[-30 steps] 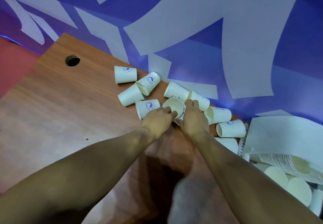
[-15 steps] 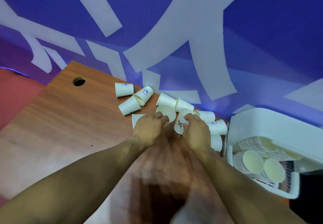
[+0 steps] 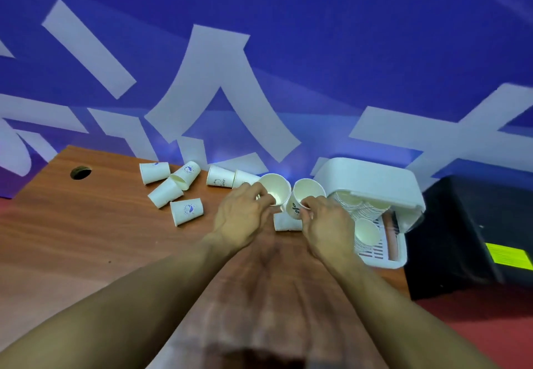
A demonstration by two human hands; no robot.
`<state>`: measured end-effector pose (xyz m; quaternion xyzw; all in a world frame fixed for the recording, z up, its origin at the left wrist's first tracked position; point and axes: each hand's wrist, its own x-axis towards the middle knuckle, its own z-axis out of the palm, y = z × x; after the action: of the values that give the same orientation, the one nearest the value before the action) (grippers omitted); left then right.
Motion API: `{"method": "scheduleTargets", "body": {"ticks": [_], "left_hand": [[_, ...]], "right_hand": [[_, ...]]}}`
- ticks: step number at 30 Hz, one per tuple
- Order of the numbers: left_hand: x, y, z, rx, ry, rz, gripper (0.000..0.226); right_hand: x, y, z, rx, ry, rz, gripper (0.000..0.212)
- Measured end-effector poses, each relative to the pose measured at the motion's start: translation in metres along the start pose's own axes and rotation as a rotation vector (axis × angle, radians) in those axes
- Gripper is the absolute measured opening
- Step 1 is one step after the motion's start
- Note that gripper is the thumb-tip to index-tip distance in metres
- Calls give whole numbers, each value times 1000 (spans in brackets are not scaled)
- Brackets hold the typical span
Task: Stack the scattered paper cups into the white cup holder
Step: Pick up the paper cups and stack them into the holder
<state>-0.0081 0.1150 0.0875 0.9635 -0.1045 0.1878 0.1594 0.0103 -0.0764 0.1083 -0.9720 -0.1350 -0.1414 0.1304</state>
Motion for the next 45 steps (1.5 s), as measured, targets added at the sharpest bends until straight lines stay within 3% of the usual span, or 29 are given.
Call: {"method": "scheduleTargets", "body": {"ticks": [5,10,15,19,31,45], "left_hand": [[10,57,13,-29,36,54,36],[17,101,31,-78,18,74,27],[27,125,41,-70,11,96,9],[32,133,53,-84,6,77,8],[45,134,83,-72,-72,96,8],[53,137,111,-71,-241,163,8]], "right_hand": [[-22,63,-29,-19,68,55,5],[-32,114,-53,-35,91,196,6],[-36,153,-42,-31,31,276,10],[-40,168,-28,-11,-49,309,10],[-38,204,36,3,-341,174,15],[-37,210,49,12,-353,144,20]]}}
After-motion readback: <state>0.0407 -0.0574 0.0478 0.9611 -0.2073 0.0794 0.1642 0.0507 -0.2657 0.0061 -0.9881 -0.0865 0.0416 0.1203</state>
